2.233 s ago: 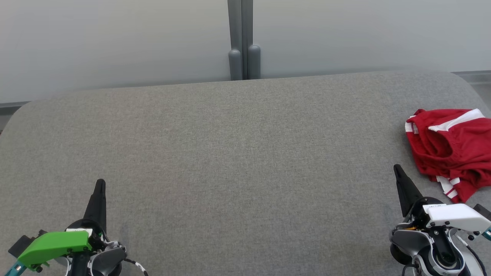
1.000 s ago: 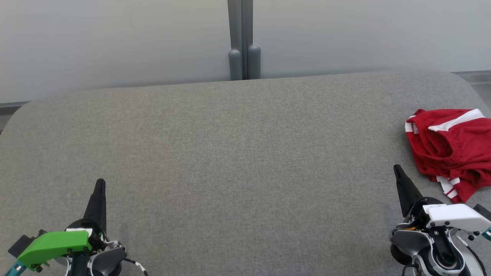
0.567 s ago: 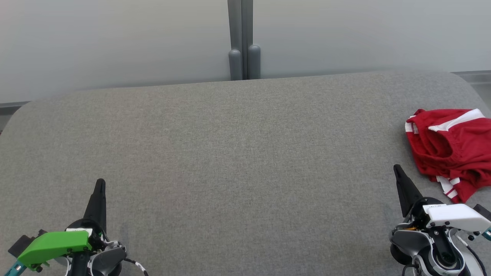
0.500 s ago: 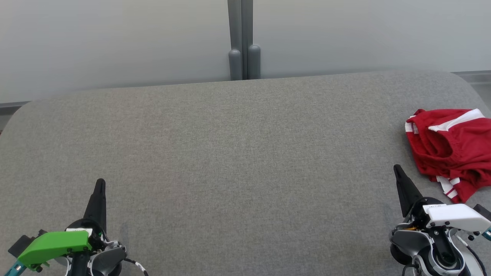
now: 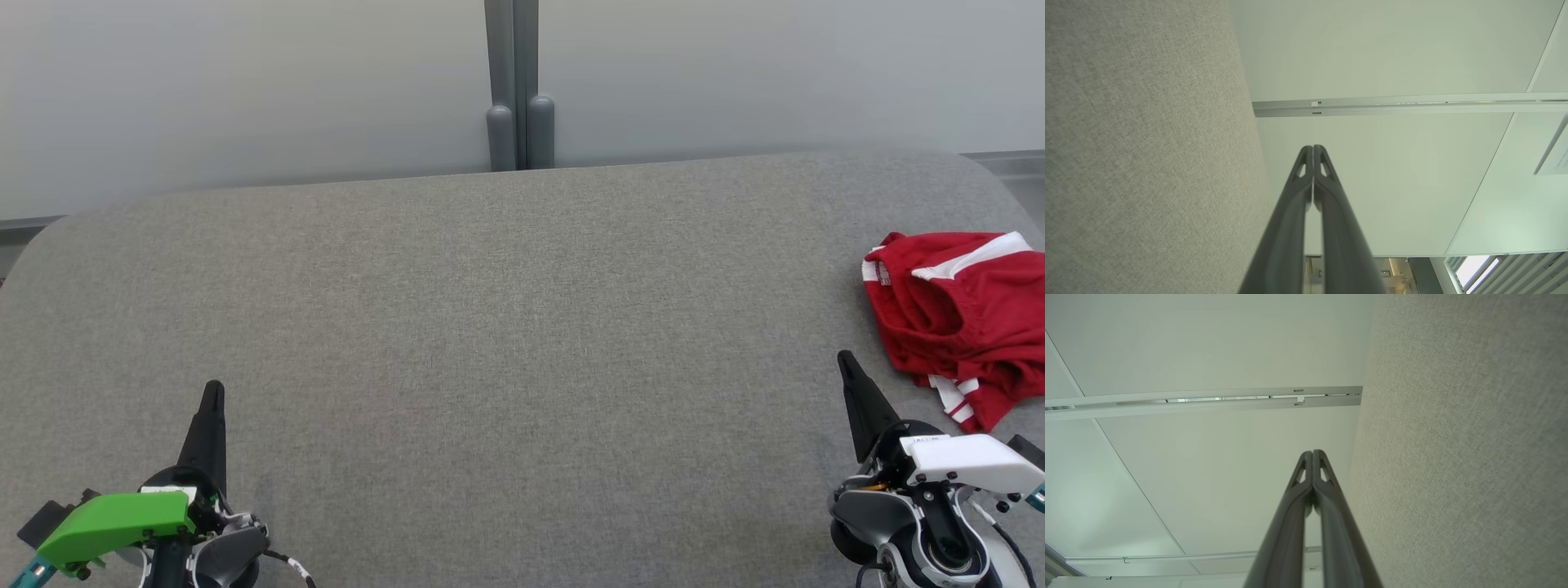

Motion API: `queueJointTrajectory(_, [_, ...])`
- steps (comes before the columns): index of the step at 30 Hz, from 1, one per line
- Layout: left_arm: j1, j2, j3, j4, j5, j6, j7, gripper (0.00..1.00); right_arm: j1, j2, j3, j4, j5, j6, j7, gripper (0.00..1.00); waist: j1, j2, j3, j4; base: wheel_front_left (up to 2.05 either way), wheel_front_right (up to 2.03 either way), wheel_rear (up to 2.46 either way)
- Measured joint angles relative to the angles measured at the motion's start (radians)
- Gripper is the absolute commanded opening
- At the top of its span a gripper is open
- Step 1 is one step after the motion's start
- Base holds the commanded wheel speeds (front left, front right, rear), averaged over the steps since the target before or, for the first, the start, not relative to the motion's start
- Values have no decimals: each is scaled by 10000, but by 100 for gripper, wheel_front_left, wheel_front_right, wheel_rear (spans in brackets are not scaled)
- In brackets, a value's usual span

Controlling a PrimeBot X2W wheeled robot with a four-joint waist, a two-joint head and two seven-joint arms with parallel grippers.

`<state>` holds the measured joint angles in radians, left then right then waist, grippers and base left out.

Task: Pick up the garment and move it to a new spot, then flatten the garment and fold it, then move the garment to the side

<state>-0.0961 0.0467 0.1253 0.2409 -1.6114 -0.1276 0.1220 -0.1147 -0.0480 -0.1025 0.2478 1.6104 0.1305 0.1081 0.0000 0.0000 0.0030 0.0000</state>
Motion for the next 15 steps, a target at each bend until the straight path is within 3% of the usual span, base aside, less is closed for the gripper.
queueJointTrajectory(15, [0, 0, 0, 0, 0, 0, 0, 0, 1, 0, 0, -2, 0, 0, 0, 0, 0, 0, 0, 0, 0, 0, 0])
